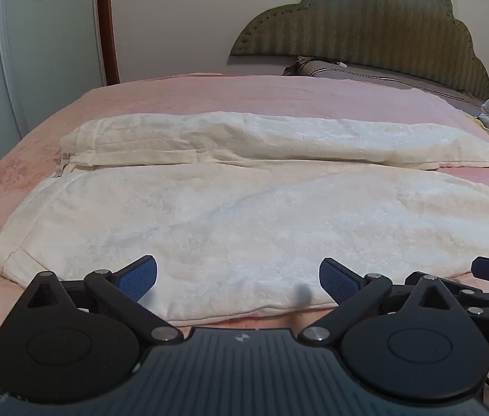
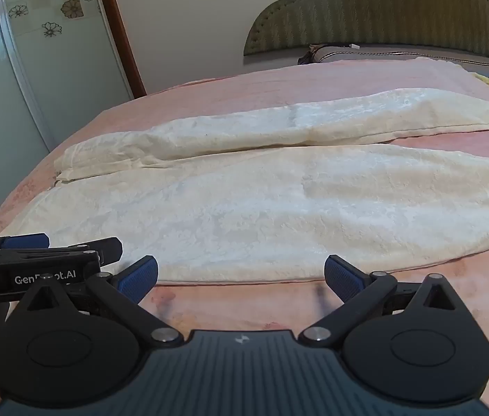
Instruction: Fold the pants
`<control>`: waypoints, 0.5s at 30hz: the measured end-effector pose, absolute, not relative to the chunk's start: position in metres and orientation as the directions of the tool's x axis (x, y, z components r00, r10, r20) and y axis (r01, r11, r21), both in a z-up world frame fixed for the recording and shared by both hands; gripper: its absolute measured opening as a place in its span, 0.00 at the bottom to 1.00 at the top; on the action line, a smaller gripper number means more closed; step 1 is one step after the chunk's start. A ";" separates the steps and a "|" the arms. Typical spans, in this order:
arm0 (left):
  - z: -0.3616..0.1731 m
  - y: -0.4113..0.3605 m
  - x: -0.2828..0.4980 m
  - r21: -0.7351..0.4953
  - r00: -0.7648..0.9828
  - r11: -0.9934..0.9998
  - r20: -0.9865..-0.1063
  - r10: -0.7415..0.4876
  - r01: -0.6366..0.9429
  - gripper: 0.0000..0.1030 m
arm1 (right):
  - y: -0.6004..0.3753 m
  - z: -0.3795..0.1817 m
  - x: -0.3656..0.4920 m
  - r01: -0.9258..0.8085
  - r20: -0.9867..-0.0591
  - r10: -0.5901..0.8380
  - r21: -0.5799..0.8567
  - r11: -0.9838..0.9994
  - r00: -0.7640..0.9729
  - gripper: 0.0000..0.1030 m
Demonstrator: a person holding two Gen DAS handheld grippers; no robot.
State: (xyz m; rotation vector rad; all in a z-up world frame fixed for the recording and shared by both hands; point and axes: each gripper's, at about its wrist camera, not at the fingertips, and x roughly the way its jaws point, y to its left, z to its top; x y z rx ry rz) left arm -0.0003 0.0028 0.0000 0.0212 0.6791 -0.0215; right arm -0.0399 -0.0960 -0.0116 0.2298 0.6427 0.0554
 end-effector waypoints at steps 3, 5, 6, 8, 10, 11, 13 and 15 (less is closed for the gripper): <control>0.000 0.003 0.005 0.036 0.767 0.999 -0.642 0.004 0.025 0.99 | -0.095 -0.012 -0.040 0.016 -0.584 0.129 0.236 0.972 0.801 1.00; 0.000 0.005 0.007 0.033 0.765 0.999 -0.644 0.001 0.027 0.99 | -0.098 -0.013 -0.039 0.015 -0.587 0.130 0.235 0.972 0.799 1.00; 0.000 0.005 0.008 0.032 0.764 0.999 -0.645 -0.001 0.028 0.99 | -0.098 -0.014 -0.039 0.014 -0.588 0.130 0.234 0.972 0.798 1.00; -0.003 0.003 0.001 0.037 0.776 0.999 -0.630 0.002 0.027 0.99 | -0.098 -0.014 -0.039 0.013 -0.591 0.129 0.229 0.973 0.796 1.00; -0.003 0.005 0.002 0.031 0.778 0.999 -0.628 -0.001 0.026 0.99 | -0.097 -0.015 -0.039 0.013 -0.595 0.126 0.224 0.974 0.794 1.00; -0.004 0.006 0.002 0.030 0.781 0.999 -0.625 -0.001 0.026 0.99 | -0.092 -0.014 -0.037 0.021 -0.595 0.118 0.221 0.975 0.795 1.00; -0.004 0.006 0.001 0.035 0.786 0.999 -0.618 0.009 0.015 0.99 | -0.093 -0.016 -0.035 0.026 -0.597 0.117 0.224 0.974 0.793 1.00; -0.005 0.008 0.001 0.037 0.791 0.999 -0.611 0.014 0.011 0.99 | -0.093 -0.017 -0.034 0.028 -0.599 0.113 0.221 0.975 0.793 1.00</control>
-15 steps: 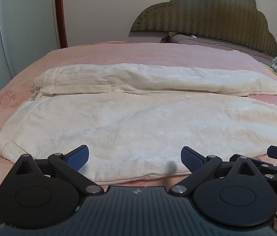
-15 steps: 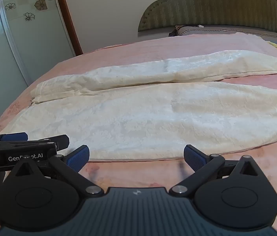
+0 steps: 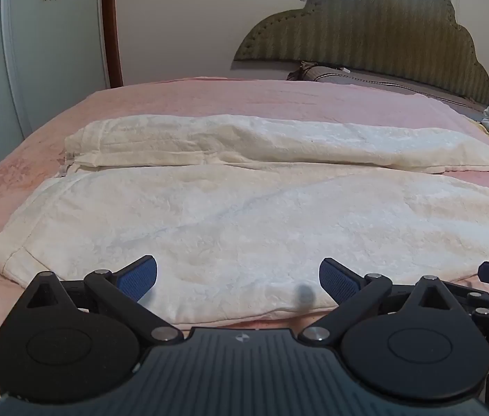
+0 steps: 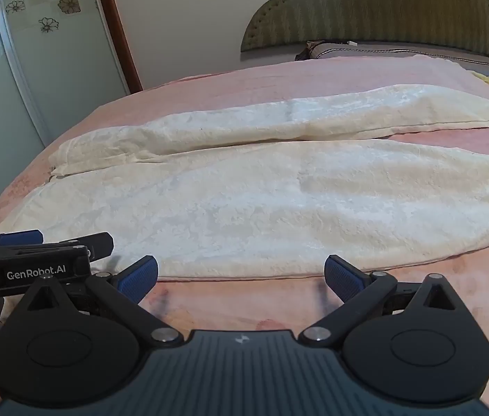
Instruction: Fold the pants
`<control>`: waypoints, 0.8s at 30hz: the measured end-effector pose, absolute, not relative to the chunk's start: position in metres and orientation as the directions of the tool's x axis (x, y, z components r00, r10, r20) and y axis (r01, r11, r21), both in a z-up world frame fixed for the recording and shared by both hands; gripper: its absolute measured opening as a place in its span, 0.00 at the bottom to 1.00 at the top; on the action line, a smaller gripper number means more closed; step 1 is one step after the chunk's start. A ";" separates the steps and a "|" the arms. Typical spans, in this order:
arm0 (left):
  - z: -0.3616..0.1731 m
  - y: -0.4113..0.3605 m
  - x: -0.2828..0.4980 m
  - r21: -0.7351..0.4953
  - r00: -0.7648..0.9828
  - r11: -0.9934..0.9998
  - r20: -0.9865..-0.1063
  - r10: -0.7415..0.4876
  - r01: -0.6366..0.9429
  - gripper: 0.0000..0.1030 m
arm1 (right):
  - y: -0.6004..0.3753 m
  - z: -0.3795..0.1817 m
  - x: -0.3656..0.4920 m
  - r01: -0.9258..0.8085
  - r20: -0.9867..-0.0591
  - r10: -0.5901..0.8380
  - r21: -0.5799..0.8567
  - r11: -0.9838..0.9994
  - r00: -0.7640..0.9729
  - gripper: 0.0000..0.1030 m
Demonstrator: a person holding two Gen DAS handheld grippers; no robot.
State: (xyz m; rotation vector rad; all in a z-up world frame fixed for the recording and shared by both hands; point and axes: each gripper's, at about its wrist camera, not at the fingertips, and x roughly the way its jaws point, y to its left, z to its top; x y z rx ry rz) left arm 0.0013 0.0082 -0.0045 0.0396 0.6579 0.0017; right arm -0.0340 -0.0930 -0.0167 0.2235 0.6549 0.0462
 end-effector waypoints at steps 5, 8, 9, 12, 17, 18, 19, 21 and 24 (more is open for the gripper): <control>-0.007 0.014 0.002 -0.001 0.795 1.000 -0.606 -0.004 0.004 0.99 | -0.094 -0.021 -0.033 0.046 -0.606 0.088 0.202 0.978 0.791 1.00; -0.009 0.016 0.003 -0.006 0.791 1.000 -0.611 0.000 -0.004 0.98 | -0.096 -0.023 -0.033 0.056 -0.608 0.076 0.196 0.979 0.791 1.00; -0.009 0.016 0.003 -0.003 0.791 1.000 -0.612 -0.001 -0.001 0.98 | -0.097 -0.023 -0.033 0.056 -0.608 0.076 0.196 0.979 0.791 1.00; -0.013 0.018 0.003 -0.017 0.799 1.000 -0.602 -0.018 0.009 0.99 | -0.097 -0.023 -0.033 0.062 -0.607 0.068 0.189 0.980 0.791 1.00; -0.024 0.020 0.008 0.012 0.783 1.000 -0.622 0.013 -0.007 0.99 | -0.098 -0.027 -0.031 0.067 -0.615 0.059 0.181 0.981 0.787 1.00; -0.026 0.021 0.008 0.014 0.784 1.000 -0.620 0.017 -0.011 0.99 | -0.098 -0.027 -0.031 0.068 -0.614 0.060 0.182 0.981 0.787 1.00; -0.026 0.022 0.008 0.014 0.785 1.000 -0.619 0.019 -0.014 0.99 | -0.099 -0.028 -0.031 0.070 -0.615 0.059 0.183 0.981 0.786 1.00; -0.027 0.021 0.008 0.018 0.785 1.000 -0.619 0.023 -0.015 0.99 | -0.099 -0.028 -0.031 0.075 -0.618 0.057 0.186 0.980 0.784 1.00; -0.027 0.019 0.008 0.033 0.785 0.999 -0.619 0.034 -0.017 0.99 | -0.099 -0.029 -0.031 0.078 -0.620 0.060 0.193 0.978 0.783 1.00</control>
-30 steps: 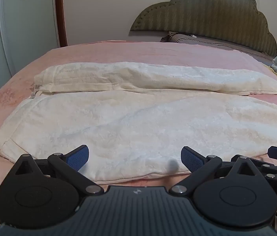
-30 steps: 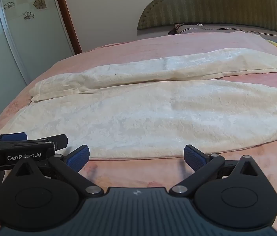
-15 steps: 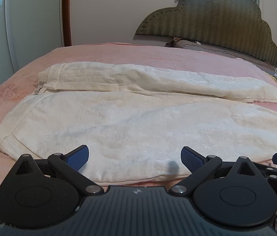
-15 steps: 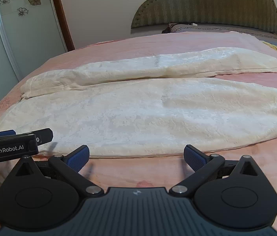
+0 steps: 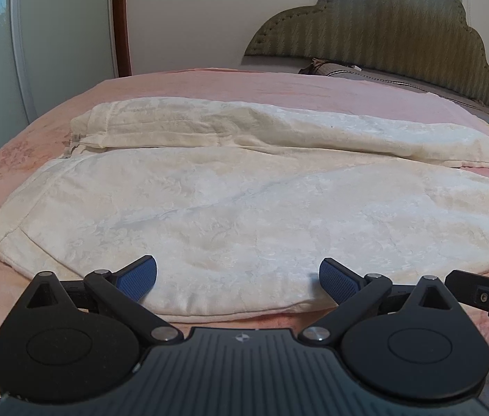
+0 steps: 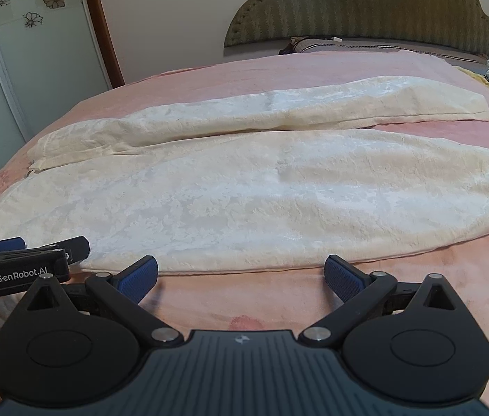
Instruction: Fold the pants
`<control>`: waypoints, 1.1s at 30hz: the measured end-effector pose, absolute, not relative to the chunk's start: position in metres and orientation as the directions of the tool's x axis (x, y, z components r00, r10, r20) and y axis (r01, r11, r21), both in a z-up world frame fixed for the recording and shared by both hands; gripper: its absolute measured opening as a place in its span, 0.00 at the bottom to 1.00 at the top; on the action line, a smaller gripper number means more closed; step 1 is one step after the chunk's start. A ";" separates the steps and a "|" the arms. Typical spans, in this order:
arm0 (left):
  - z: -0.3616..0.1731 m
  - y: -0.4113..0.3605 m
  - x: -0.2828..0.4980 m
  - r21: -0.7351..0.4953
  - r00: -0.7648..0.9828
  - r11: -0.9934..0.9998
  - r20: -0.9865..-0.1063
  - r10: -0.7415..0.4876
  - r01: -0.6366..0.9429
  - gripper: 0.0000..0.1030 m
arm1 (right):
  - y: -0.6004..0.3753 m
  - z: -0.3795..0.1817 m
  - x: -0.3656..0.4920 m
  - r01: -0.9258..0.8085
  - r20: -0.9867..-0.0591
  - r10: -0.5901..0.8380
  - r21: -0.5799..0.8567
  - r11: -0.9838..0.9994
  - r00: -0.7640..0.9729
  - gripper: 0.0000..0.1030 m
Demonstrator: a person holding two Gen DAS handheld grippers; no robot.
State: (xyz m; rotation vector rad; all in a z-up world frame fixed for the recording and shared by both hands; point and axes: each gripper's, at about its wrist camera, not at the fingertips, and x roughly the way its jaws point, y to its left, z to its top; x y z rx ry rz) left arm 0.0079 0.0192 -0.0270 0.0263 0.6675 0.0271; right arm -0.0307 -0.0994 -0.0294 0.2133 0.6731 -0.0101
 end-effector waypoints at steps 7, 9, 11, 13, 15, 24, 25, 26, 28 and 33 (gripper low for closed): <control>-0.028 0.016 0.010 0.056 0.784 0.998 -0.618 0.051 -0.021 0.99 | -0.100 -0.032 -0.031 0.062 -0.614 0.074 0.198 0.978 0.786 1.00; -0.029 0.015 0.010 0.061 0.783 0.998 -0.619 0.057 -0.024 0.99 | -0.100 -0.034 -0.030 0.062 -0.619 0.075 0.197 0.979 0.782 1.00; -0.031 0.015 0.011 0.068 0.783 0.997 -0.618 0.063 -0.027 0.99 | -0.099 -0.037 -0.029 0.061 -0.624 0.073 0.192 0.980 0.778 1.00; -0.033 0.013 0.011 0.077 0.783 0.997 -0.617 0.070 -0.029 1.00 | -0.097 -0.038 -0.029 0.055 -0.621 0.070 0.180 0.982 0.781 1.00; -0.035 0.012 0.012 0.085 0.784 0.996 -0.616 0.075 -0.029 1.00 | -0.096 -0.039 -0.029 0.051 -0.618 0.066 0.169 0.984 0.783 1.00; -0.042 0.012 0.012 0.099 0.791 0.995 -0.607 0.084 -0.029 1.00 | -0.089 -0.052 -0.030 0.055 -0.593 0.024 0.114 0.992 0.805 1.00; -0.043 0.012 0.011 0.101 0.791 0.994 -0.606 0.085 -0.029 1.00 | -0.087 -0.052 -0.031 0.056 -0.592 0.014 0.099 0.993 0.806 1.00; -0.043 0.011 0.011 0.103 0.792 0.994 -0.605 0.086 -0.029 1.00 | -0.086 -0.053 -0.031 0.057 -0.591 0.007 0.089 0.994 0.807 1.00; -0.044 0.011 0.010 0.106 0.793 0.994 -0.603 0.088 -0.030 1.00 | -0.086 -0.054 -0.031 0.057 -0.587 0.005 0.087 0.995 0.809 1.00; -0.044 0.012 0.010 0.100 0.793 0.995 -0.603 0.084 -0.029 1.00 | -0.089 -0.055 -0.033 0.056 -0.574 0.014 0.104 0.993 0.819 1.00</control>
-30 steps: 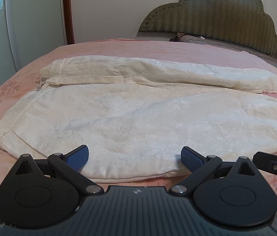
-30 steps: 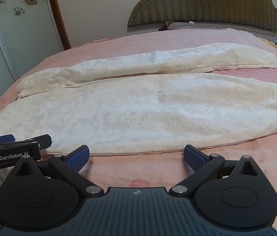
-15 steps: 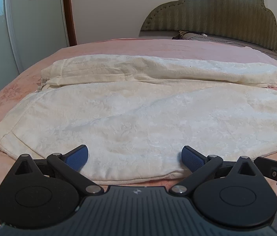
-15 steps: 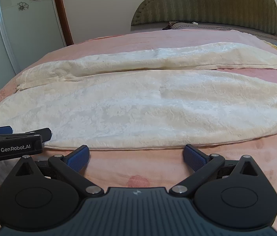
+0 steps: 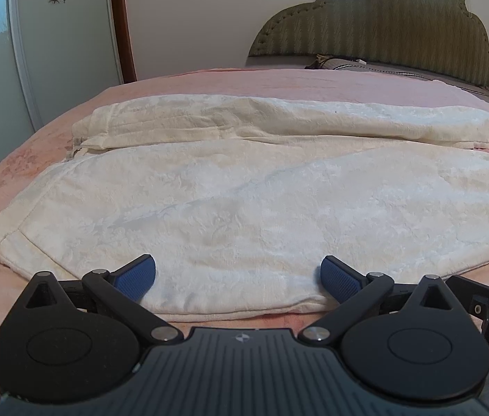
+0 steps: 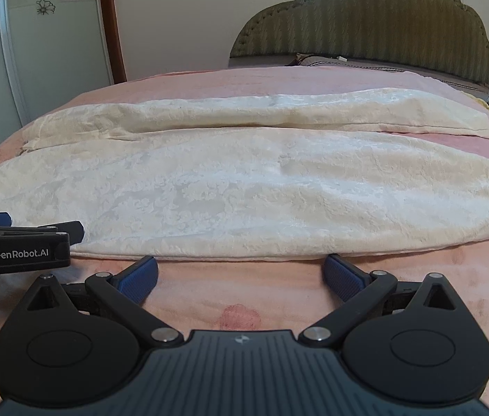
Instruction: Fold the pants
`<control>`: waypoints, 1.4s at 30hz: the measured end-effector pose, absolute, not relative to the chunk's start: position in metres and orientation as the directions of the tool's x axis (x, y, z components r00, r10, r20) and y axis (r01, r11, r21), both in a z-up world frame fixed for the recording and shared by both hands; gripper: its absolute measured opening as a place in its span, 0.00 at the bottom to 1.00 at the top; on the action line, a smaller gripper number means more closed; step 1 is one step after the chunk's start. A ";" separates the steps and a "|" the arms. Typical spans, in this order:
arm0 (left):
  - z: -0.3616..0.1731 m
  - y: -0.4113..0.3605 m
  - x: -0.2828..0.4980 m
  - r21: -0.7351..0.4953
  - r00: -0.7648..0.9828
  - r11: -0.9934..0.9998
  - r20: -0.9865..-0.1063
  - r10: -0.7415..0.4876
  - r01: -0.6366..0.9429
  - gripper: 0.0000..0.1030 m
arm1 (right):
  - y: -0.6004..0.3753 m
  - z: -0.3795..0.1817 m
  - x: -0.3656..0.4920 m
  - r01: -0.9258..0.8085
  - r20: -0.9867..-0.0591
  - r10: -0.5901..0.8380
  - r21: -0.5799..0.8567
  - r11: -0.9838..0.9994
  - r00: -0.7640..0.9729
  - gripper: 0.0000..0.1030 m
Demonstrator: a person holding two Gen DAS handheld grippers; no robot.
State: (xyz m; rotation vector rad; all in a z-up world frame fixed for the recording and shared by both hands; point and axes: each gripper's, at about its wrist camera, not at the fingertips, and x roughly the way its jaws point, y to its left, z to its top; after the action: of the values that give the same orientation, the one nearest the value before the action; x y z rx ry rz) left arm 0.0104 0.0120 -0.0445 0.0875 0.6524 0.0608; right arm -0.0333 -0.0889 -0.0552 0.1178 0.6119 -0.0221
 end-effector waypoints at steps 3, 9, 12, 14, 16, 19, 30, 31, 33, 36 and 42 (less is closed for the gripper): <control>-0.044 0.012 0.011 0.097 0.793 0.995 -0.604 0.081 -0.028 1.00 | -0.089 -0.056 -0.034 0.056 -0.571 0.014 0.105 0.993 0.821 1.00; -0.045 0.013 0.011 0.096 0.793 0.995 -0.604 0.081 -0.028 1.00 | -0.089 -0.056 -0.034 0.056 -0.569 0.015 0.107 0.993 0.822 1.00; -0.045 0.013 0.011 0.093 0.793 0.995 -0.604 0.079 -0.028 1.00 | -0.089 -0.056 -0.034 0.056 -0.569 0.014 0.106 0.993 0.822 1.00; -0.045 0.013 0.011 0.093 0.793 0.995 -0.604 0.079 -0.028 1.00 | -0.089 -0.056 -0.034 0.056 -0.569 0.014 0.106 0.993 0.822 1.00; -0.045 0.013 0.011 0.092 0.793 0.995 -0.604 0.078 -0.028 1.00 | -0.089 -0.056 -0.034 0.056 -0.569 0.015 0.106 0.993 0.822 1.00; -0.045 0.013 0.011 0.089 0.793 0.996 -0.604 0.076 -0.028 1.00 | -0.089 -0.056 -0.034 0.056 -0.569 0.014 0.106 0.993 0.822 1.00; -0.045 0.013 0.010 0.088 0.794 0.996 -0.603 0.076 -0.028 1.00 | -0.089 -0.056 -0.034 0.056 -0.569 0.014 0.106 0.993 0.822 1.00; -0.045 0.014 0.010 0.087 0.794 0.996 -0.604 0.075 -0.028 1.00 | -0.089 -0.056 -0.034 0.056 -0.569 0.014 0.106 0.993 0.822 1.00; -0.045 0.013 0.010 0.085 0.794 0.996 -0.604 0.074 -0.028 1.00 | -0.089 -0.056 -0.034 0.056 -0.569 0.014 0.106 0.993 0.822 1.00; -0.045 0.013 0.010 0.086 0.794 0.996 -0.604 0.074 -0.028 1.00 | -0.089 -0.056 -0.035 0.056 -0.570 0.013 0.103 0.993 0.822 1.00; -0.045 0.013 0.010 0.086 0.794 0.996 -0.603 0.074 -0.028 1.00 | -0.085 -0.055 -0.034 0.058 -0.577 -0.004 0.074 0.996 0.817 1.00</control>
State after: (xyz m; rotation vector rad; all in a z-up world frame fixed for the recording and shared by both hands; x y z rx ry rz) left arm 0.0101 0.0134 -0.0454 0.0739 0.6514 0.0551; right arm -0.0337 -0.0848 -0.0553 0.0893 0.6147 -0.0331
